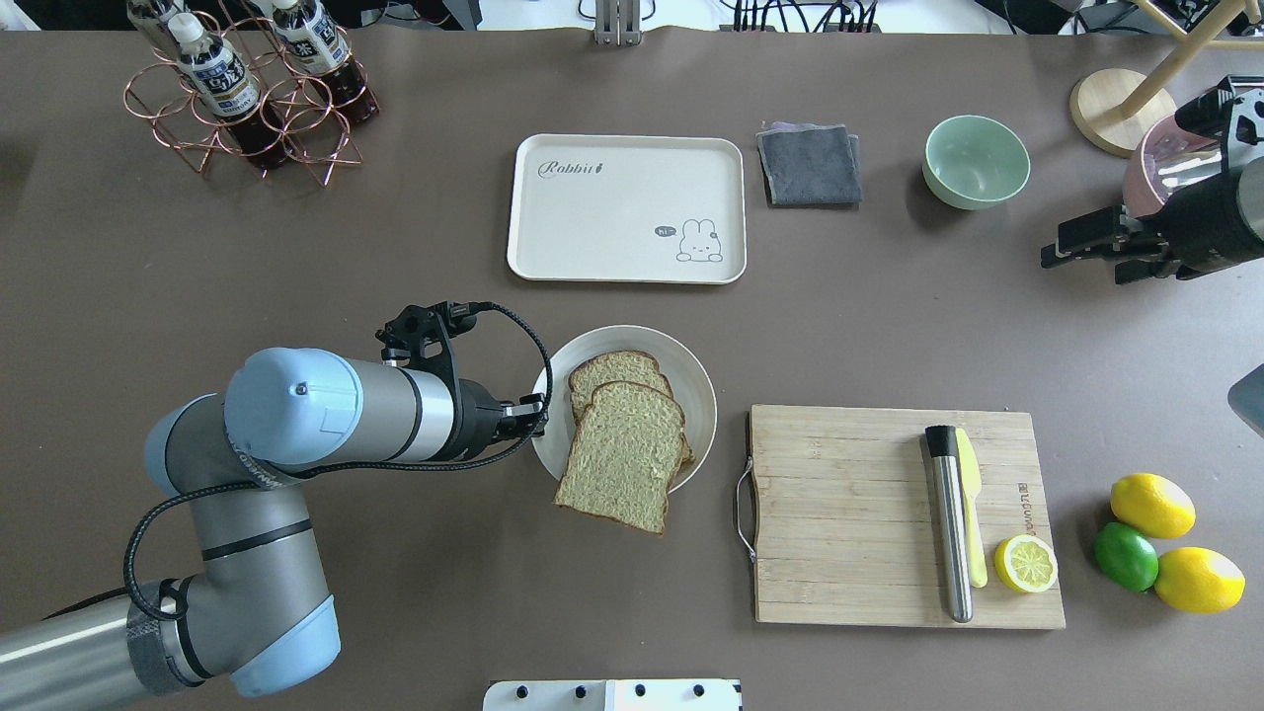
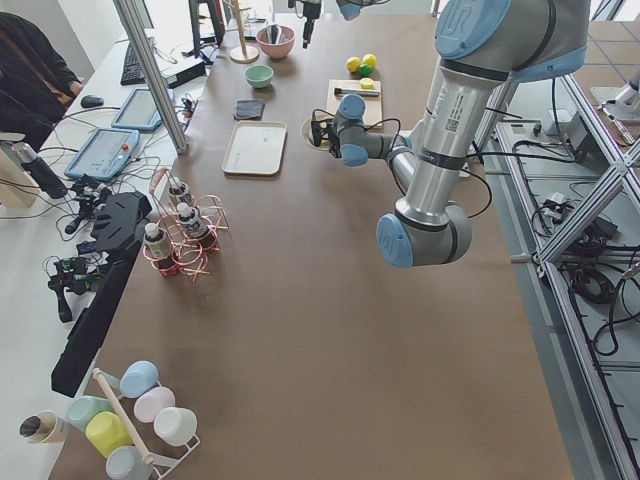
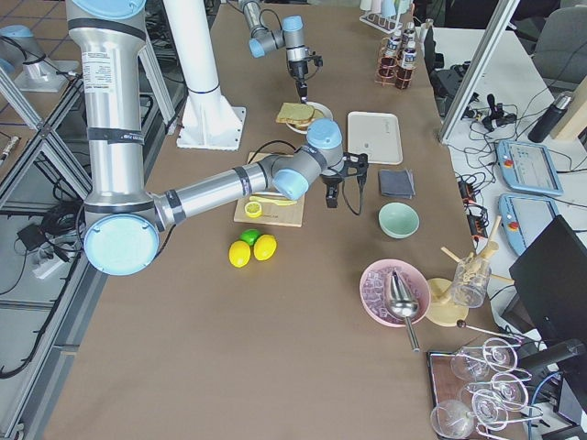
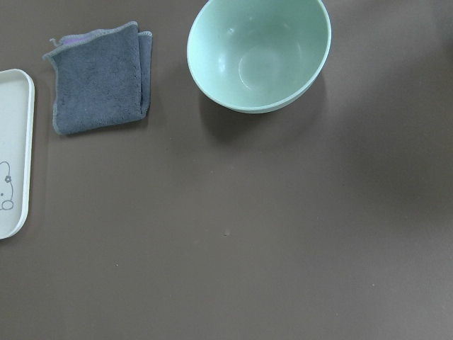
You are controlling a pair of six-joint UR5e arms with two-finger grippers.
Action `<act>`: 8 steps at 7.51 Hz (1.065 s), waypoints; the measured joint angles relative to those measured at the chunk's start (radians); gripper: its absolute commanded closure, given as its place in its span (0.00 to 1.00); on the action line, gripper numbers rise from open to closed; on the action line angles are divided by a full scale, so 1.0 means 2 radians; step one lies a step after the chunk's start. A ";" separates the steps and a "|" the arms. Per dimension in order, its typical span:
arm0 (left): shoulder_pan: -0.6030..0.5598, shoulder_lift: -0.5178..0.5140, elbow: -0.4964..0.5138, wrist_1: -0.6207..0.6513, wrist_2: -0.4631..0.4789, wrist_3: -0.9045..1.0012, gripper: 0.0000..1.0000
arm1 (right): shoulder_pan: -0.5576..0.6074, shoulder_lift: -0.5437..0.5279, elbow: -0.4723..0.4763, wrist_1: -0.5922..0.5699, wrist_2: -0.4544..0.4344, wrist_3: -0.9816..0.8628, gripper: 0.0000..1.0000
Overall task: Make sandwich and place on tray
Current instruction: 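Grip the plate rim with the left gripper and slide it onto the tray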
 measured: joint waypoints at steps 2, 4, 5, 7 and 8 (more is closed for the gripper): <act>-0.011 -0.015 0.002 0.006 0.000 -0.077 1.00 | 0.000 0.001 0.000 0.000 -0.003 0.000 0.01; -0.020 -0.027 0.005 0.016 0.001 -0.144 1.00 | 0.000 0.001 0.001 0.000 -0.005 0.000 0.01; -0.025 -0.038 0.013 0.019 0.002 -0.165 1.00 | 0.000 0.000 0.002 0.000 -0.005 0.000 0.01; -0.039 -0.080 0.063 0.021 0.004 -0.193 1.00 | 0.000 0.000 0.002 0.000 -0.005 0.001 0.01; -0.048 -0.099 0.089 0.022 0.004 -0.201 1.00 | 0.000 0.000 0.001 0.000 -0.006 0.001 0.01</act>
